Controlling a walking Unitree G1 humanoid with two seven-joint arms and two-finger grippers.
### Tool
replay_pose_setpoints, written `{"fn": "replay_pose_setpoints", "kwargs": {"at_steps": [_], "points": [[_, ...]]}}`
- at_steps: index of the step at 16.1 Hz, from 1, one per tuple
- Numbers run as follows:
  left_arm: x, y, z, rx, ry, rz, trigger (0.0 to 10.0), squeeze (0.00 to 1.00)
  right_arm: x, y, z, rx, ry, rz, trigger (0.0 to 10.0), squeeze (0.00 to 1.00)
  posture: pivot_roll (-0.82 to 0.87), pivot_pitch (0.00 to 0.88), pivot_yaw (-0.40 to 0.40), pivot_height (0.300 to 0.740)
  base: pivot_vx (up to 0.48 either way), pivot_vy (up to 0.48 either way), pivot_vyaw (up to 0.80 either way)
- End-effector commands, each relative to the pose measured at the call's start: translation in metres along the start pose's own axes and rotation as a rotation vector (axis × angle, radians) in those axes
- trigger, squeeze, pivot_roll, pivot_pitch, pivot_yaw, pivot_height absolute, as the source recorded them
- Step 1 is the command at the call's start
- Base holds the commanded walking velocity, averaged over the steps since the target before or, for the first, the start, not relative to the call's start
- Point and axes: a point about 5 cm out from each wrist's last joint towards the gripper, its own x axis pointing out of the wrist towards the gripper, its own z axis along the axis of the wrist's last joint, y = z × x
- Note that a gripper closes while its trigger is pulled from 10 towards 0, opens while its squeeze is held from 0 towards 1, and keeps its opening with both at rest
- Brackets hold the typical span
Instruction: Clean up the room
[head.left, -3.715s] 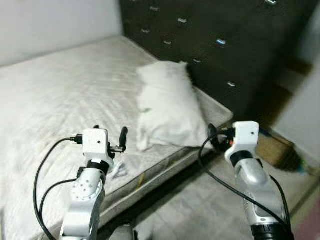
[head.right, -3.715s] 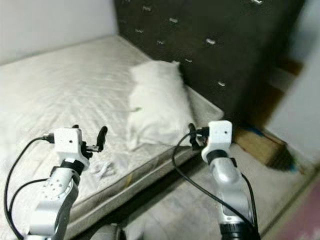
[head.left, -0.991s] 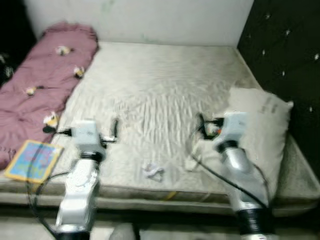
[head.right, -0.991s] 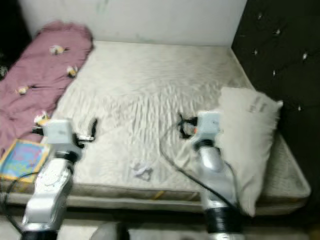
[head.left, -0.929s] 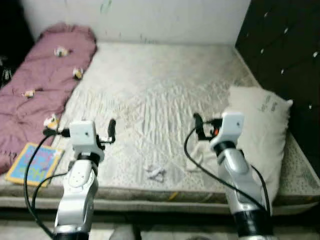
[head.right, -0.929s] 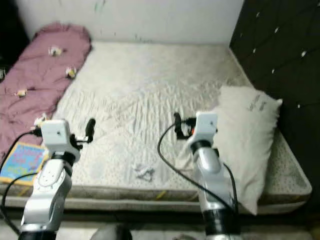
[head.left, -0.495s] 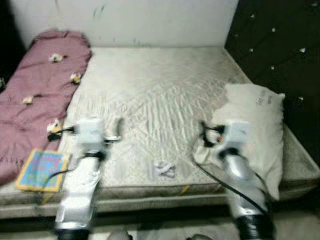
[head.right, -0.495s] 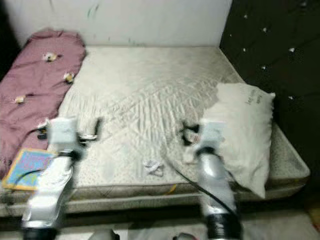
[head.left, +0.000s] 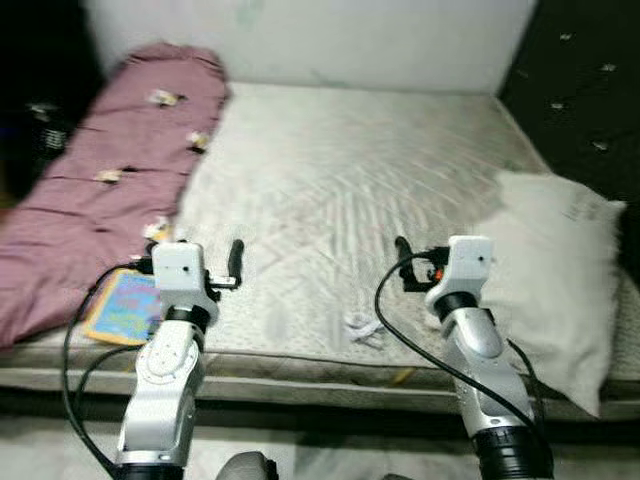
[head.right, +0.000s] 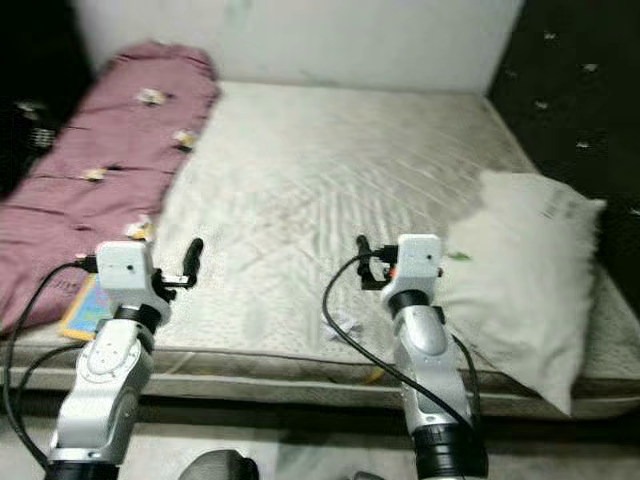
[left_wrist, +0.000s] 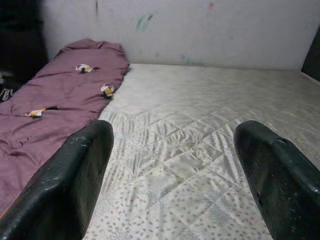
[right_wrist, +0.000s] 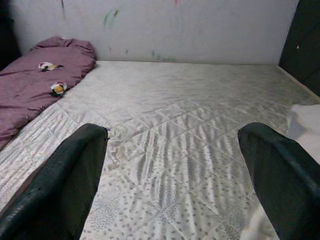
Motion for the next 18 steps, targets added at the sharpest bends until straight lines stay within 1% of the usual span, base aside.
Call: {"fn": "replay_pose_setpoints", "kwargs": {"at_steps": [1,3,5,9,13,15,16,17,18], "points": [[-0.0001,-0.0025,0.0025,0.009,-0.011,-0.012,10.0,0.0,-0.0004,-0.0058,0.0036,-0.003,-0.013,-0.025,10.0,0.0,0.03,0.002,-0.024,0.74,0.0,0.0,0.0],[-0.0001,-0.0023,0.0029,0.0,-0.017,-0.022,10.0,0.0,-0.0005,-0.0062,0.0041,-0.005,-0.014,-0.026,10.0,0.0,0.03,0.002,-0.026,0.74,0.0,0.0,0.0],[0.0003,-0.003,0.0032,-0.008,-0.019,-0.033,10.0,0.0,0.0003,-0.0064,0.0034,0.011,-0.003,-0.028,10.0,0.0,0.03,0.0,-0.03,0.74,0.3,0.0,0.0],[0.0006,-0.0039,0.0032,-0.011,-0.021,-0.032,10.0,0.0,0.0019,-0.0074,0.005,0.008,-0.008,-0.029,10.0,0.0,0.03,0.0,-0.035,0.74,0.352,0.0,-0.13],[0.0004,-0.0055,0.0039,0.001,-0.025,-0.028,10.0,0.0,0.0016,-0.0077,0.0058,0.002,-0.01,-0.029,10.0,0.0,0.03,0.002,-0.037,0.74,0.0,0.0,0.0],[-0.001,-0.0036,0.0028,0.01,-0.023,-0.005,10.0,0.0,0.0008,-0.0085,0.0048,0.008,-0.004,-0.032,10.0,0.0,0.03,0.007,-0.037,0.74,0.0,0.0,0.0],[-0.0011,-0.0026,0.0022,0.013,-0.02,-0.001,10.0,0.0,0.0009,-0.0093,0.0042,0.013,0.003,-0.037,10.0,0.0,0.03,0.011,-0.038,0.74,0.0,0.0,-0.45],[-0.0015,-0.0036,0.0025,-0.004,-0.019,-0.018,10.0,0.0,0.0009,-0.0101,0.0039,0.011,0.004,-0.04,10.0,0.0,0.03,0.021,-0.037,0.74,0.0,0.0,-0.65],[-0.0019,-0.004,0.0044,0.024,-0.025,-0.03,10.0,0.0,0.0009,-0.0106,0.0043,0.01,0.001,-0.042,10.0,0.0,0.03,0.016,-0.037,0.74,0.0,0.0,0.0]]}}
